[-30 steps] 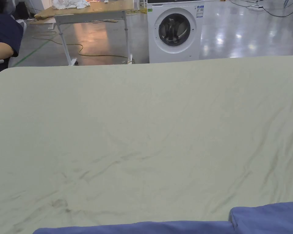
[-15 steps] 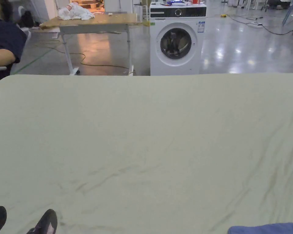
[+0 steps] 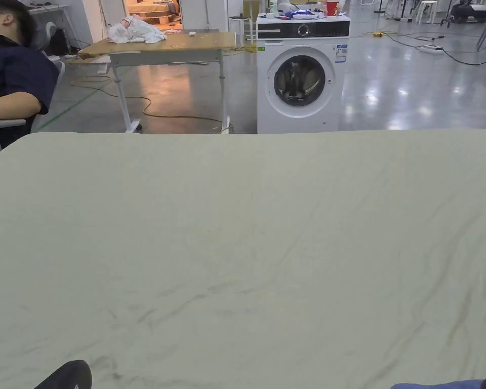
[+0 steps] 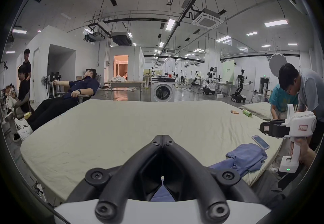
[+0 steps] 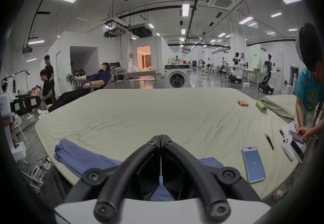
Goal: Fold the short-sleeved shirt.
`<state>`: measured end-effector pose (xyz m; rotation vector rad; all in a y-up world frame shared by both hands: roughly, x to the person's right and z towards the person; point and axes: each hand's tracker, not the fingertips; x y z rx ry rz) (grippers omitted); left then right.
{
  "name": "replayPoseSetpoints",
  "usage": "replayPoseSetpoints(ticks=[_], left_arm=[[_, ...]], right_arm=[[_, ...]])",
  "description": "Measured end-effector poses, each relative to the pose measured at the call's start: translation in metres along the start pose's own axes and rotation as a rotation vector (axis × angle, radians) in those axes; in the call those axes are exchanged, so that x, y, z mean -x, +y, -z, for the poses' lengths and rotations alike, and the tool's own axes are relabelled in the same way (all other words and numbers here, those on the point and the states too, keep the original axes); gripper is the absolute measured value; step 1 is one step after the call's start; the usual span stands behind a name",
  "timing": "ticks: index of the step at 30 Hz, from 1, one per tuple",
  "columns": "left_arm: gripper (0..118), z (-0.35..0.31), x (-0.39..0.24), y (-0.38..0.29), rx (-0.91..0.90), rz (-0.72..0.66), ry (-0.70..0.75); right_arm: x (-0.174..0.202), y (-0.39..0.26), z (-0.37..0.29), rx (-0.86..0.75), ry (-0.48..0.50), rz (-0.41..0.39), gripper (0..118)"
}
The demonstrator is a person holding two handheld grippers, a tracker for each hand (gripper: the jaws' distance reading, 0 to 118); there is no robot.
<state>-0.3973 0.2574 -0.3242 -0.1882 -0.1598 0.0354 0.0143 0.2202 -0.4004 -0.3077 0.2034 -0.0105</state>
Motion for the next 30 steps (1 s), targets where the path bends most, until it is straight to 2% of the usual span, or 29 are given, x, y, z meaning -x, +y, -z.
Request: replayPoseSetpoints(ticks=[2, 3, 5, 6, 7, 9, 11, 13, 15, 17, 20, 21, 22, 23, 25, 28, 30], left_arm=[[0, 0.002, 0.011, -0.004, -0.002, -0.065, -0.006], [4, 0.005, 0.023, -0.012, -0.015, -0.133, -0.006], [38, 0.011, 0.047, -0.029, -0.053, -0.279, 0.062], [57, 0.018, 0.066, -0.037, -0.015, -0.359, 0.087], [68, 0.025, 0.085, -0.044, 0.049, -0.438, 0.080], [69, 0.034, 0.120, -0.061, 0.199, -0.553, 0.009], [77, 0.041, 0.143, -0.084, 0.274, -0.612, 0.025], [79, 0.054, 0.162, -0.103, 0.398, -0.630, 0.047], [83, 0.065, 0.171, -0.120, 0.447, -0.653, 0.071], [83, 0.074, 0.182, -0.133, 0.445, -0.750, 0.051], [78, 0.077, 0.188, -0.139, 0.348, -0.879, -0.021], [70, 0.082, 0.193, -0.141, 0.355, -0.961, -0.069], [53, 0.087, 0.193, -0.144, 0.354, -1.021, -0.100], [42, 0.092, 0.191, -0.146, 0.371, -1.035, -0.104], [11, 0.102, 0.184, -0.152, 0.411, -0.996, -0.071], [3, 0.099, 0.186, -0.159, 0.364, -1.108, -0.081], [2, 0.092, 0.188, -0.154, 0.331, -1.107, -0.069]], right_arm=[[0.000, 0.001, -0.002, -0.010, -0.001, 0.013, 0], [-0.001, 0.001, -0.002, -0.007, 0.005, 0.019, 0], [-0.002, -0.002, -0.004, -0.009, 0.003, 0.026, 0], [-0.003, -0.004, -0.005, -0.003, 0.004, 0.028, 0], [-0.004, -0.005, -0.006, 0.005, 0.003, 0.028, 0], [-0.003, -0.007, -0.009, 0.016, -0.001, 0.028, 0], [-0.007, -0.012, -0.011, 0.031, 0.005, 0.044, 0], [-0.008, -0.015, -0.012, 0.052, 0.015, 0.075, 0], [-0.009, -0.018, -0.011, 0.069, 0.034, 0.090, 0], [-0.008, -0.019, -0.010, 0.077, 0.043, 0.091, 0], [-0.007, -0.020, -0.009, 0.089, 0.052, 0.084, 0], [-0.006, -0.020, -0.009, 0.091, 0.051, 0.084, 0], [-0.006, -0.020, -0.008, 0.093, 0.052, 0.086, 0], [-0.006, -0.020, -0.008, 0.095, 0.056, 0.091, 0], [-0.004, -0.019, -0.007, 0.097, 0.058, 0.099, 0], [-0.004, -0.019, -0.009, 0.104, 0.054, 0.091, 0], [-0.007, -0.020, -0.011, 0.111, 0.050, 0.088, 0]])
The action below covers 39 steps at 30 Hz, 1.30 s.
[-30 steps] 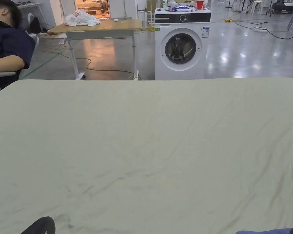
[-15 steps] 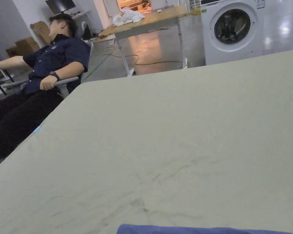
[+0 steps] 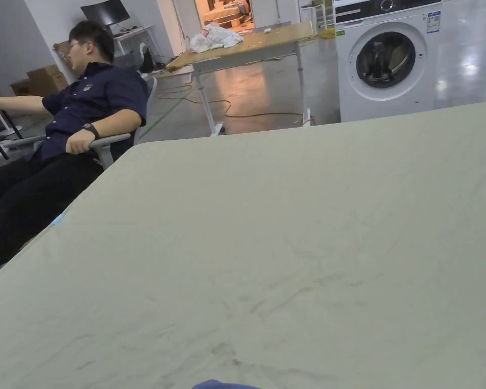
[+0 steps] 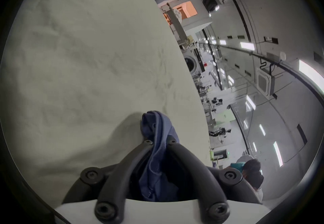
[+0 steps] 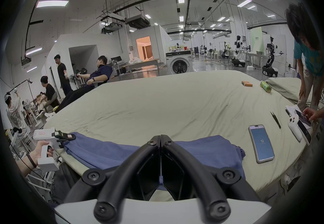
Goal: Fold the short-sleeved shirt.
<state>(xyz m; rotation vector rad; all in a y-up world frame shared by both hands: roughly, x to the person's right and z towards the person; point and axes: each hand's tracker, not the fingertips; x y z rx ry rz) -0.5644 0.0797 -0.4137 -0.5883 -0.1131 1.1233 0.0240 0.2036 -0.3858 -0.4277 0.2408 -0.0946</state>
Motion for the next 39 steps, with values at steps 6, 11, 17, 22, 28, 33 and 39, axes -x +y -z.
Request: replayPoseSetpoints(ticks=[6, 11, 17, 22, 28, 33, 39], left_arm=[[1, -0.062, -0.051, 0.024, -0.171, 0.164, 0.018], [2, -0.100, -0.096, 0.049, -0.231, 0.427, 0.179], [2, -0.058, -0.144, -0.009, -0.109, 0.551, 0.097], [2, 0.031, -0.155, -0.087, 0.172, 0.561, -0.037], [58, 0.104, -0.172, -0.153, 0.315, 0.762, 0.188], [59, 0.077, -0.177, -0.132, 0.262, 0.632, -0.053], [0, 0.077, -0.164, -0.121, 0.225, 0.560, 0.063]], right_arm=[[-0.005, -0.001, -0.003, 0.011, -0.012, 0.005, 0], [-0.007, -0.007, 0.004, 0.009, 0.016, 0.044, 0], [-0.004, -0.008, 0.009, 0.001, 0.033, 0.063, 0], [-0.003, -0.008, 0.005, 0.000, 0.035, 0.056, 0], [0.000, -0.014, -0.024, 0.004, -0.027, -0.039, 0], [-0.011, -0.027, -0.029, 0.057, -0.054, -0.018, 0], [-0.017, -0.033, -0.023, 0.022, -0.021, 0.117, 0]])
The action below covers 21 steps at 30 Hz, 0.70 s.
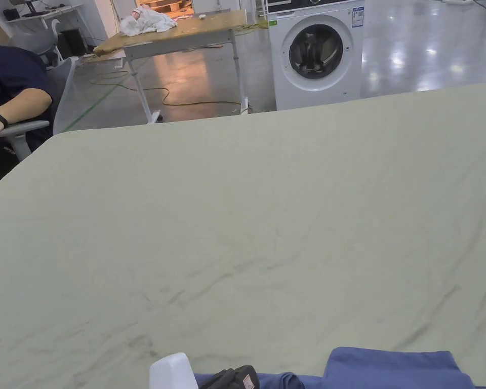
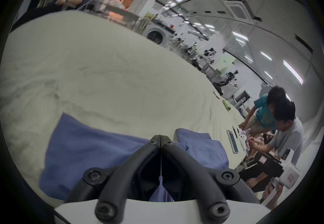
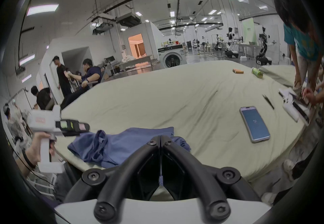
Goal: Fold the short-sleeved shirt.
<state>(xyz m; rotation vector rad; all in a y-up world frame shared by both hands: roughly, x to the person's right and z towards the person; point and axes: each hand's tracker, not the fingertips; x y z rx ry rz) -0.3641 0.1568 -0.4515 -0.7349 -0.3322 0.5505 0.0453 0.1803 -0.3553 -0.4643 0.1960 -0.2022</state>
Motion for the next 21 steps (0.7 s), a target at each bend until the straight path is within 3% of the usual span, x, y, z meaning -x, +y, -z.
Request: replayPoseSetpoints(ticks=[3, 6, 11, 12, 15, 16, 18, 21], left_arm=[[0, 0.031, 0.003, -0.018, 0.090, -0.059, -0.104], [0, 0.063, -0.004, -0.038, 0.187, -0.010, -0.039], [2, 0.036, 0.010, -0.021, 0.124, -0.069, -0.095], [10, 0.024, 0.014, -0.018, 0.081, -0.038, -0.089], [79, -0.021, 0.036, -0.004, -0.038, 0.009, -0.001], [87, -0.036, 0.050, 0.001, -0.076, -0.026, 0.036], [88, -0.059, 0.078, 0.007, -0.141, -0.120, 0.087], [87, -0.071, 0.129, 0.005, -0.129, -0.386, 0.073]], right_arm=[[0.005, 0.002, 0.003, -0.011, 0.001, 0.002, 0], [0.009, 0.005, -0.001, -0.023, 0.003, -0.016, 0], [0.008, 0.003, -0.006, -0.026, -0.001, -0.006, 0], [0.006, 0.002, -0.006, -0.021, 0.000, 0.009, 0], [0.003, -0.001, -0.004, -0.020, -0.018, 0.052, 0], [-0.001, -0.003, -0.002, -0.019, -0.015, 0.068, 0], [-0.003, -0.004, 0.002, -0.013, -0.009, 0.096, 0], [-0.003, -0.004, 0.009, -0.007, 0.004, 0.133, 0]])
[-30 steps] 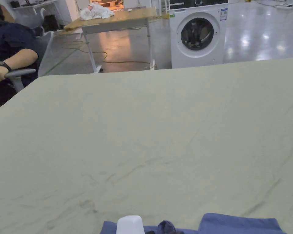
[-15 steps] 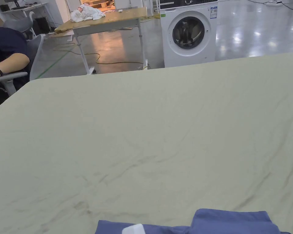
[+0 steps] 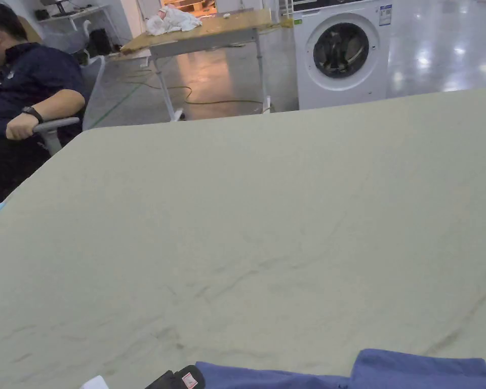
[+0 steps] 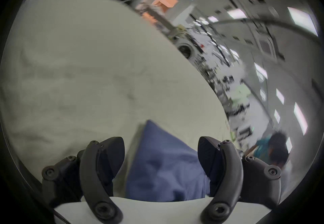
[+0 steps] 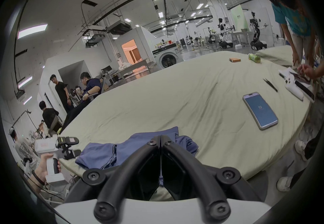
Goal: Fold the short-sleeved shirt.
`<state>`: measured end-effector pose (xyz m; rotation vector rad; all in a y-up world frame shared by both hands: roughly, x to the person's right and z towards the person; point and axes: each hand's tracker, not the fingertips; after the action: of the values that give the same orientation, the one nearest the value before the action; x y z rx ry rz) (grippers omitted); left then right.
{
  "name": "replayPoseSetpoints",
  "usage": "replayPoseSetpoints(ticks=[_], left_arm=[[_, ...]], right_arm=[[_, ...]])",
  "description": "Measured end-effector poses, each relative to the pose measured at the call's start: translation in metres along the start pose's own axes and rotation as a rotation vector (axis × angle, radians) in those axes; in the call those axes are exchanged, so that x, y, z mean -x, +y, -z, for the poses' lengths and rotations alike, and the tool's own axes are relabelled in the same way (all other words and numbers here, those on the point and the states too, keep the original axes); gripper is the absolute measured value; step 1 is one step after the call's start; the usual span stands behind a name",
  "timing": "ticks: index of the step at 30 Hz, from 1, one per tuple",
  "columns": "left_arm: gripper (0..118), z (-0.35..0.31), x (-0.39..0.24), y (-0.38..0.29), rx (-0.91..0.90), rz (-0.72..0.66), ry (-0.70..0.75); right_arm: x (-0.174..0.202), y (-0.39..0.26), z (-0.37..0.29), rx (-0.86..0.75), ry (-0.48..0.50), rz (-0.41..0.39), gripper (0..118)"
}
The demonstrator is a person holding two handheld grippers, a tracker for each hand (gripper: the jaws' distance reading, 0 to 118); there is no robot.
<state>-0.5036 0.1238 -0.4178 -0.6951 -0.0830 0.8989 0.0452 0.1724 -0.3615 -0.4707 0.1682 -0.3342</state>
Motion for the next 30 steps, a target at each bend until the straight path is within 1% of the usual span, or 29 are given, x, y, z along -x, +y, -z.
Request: replayPoseSetpoints(ticks=[1, 2, 3, 4, 5, 6, 7, 8, 10, 12, 15, 17, 20, 21, 22, 24, 25, 27, 28, 30], left_arm=[[85, 0.005, 0.012, 0.001, 0.025, -0.065, -0.041], [81, 0.010, 0.023, -0.002, 0.050, -0.107, -0.089], [73, 0.015, 0.028, -0.005, 0.073, -0.131, -0.114], [57, 0.020, 0.031, -0.011, 0.074, -0.140, -0.146], [46, 0.029, 0.028, -0.017, 0.090, -0.171, -0.189], [35, 0.035, 0.029, -0.018, 0.111, -0.207, -0.194], [17, 0.039, 0.033, -0.020, 0.114, -0.244, -0.184], [13, 0.041, 0.034, -0.021, 0.103, -0.274, -0.172], [9, 0.037, 0.038, -0.022, 0.084, -0.309, -0.198], [9, 0.025, 0.034, -0.020, 0.070, -0.288, -0.202], [9, -0.003, 0.020, -0.006, 0.019, -0.178, -0.204], [9, -0.031, 0.011, 0.013, -0.062, -0.110, -0.177], [9, -0.066, -0.007, 0.037, -0.156, 0.016, -0.087], [9, -0.075, -0.019, 0.044, -0.168, 0.085, -0.056], [9, -0.078, -0.030, 0.046, -0.173, 0.156, -0.028], [9, -0.074, -0.053, 0.036, -0.231, 0.215, 0.026], [9, -0.066, -0.064, 0.028, -0.213, 0.208, -0.016], [9, -0.047, -0.081, 0.012, -0.117, 0.209, -0.155], [9, -0.033, -0.092, -0.001, -0.076, 0.214, -0.188], [9, -0.005, -0.113, -0.026, 0.033, 0.301, -0.219]], right_arm=[[0.000, 0.000, 0.002, 0.001, 0.010, 0.021, 0], [-0.001, 0.001, 0.003, -0.002, 0.032, 0.061, 0], [-0.005, 0.000, 0.003, -0.006, 0.051, 0.094, 0], [-0.006, 0.000, 0.002, -0.013, 0.060, 0.120, 0], [-0.007, 0.001, 0.001, -0.019, 0.052, 0.118, 0], [-0.007, 0.002, -0.001, -0.023, 0.045, 0.118, 0], [-0.009, 0.002, -0.003, -0.026, 0.038, 0.117, 0], [-0.011, 0.003, -0.005, -0.027, 0.027, 0.111, 0], [-0.014, 0.003, -0.008, -0.025, 0.007, 0.104, 0], [-0.017, 0.004, -0.011, -0.021, -0.007, 0.101, 0], [-0.022, 0.004, -0.012, -0.021, -0.020, 0.107, 0], [-0.025, 0.003, -0.009, -0.022, -0.018, 0.122, 0], [-0.024, 0.002, -0.004, -0.020, -0.011, 0.129, 0], [-0.024, 0.001, -0.001, -0.017, -0.007, 0.130, 0], [-0.023, 0.000, 0.001, -0.015, -0.001, 0.131, 0], [-0.020, -0.002, 0.006, -0.010, 0.009, 0.133, 0], [-0.018, -0.003, 0.008, -0.005, 0.014, 0.136, 0], [-0.014, -0.003, 0.009, 0.002, 0.027, 0.135, 0], [-0.012, -0.003, 0.008, 0.001, 0.035, 0.124, 0], [-0.009, -0.001, 0.005, -0.003, 0.040, 0.098, 0]])
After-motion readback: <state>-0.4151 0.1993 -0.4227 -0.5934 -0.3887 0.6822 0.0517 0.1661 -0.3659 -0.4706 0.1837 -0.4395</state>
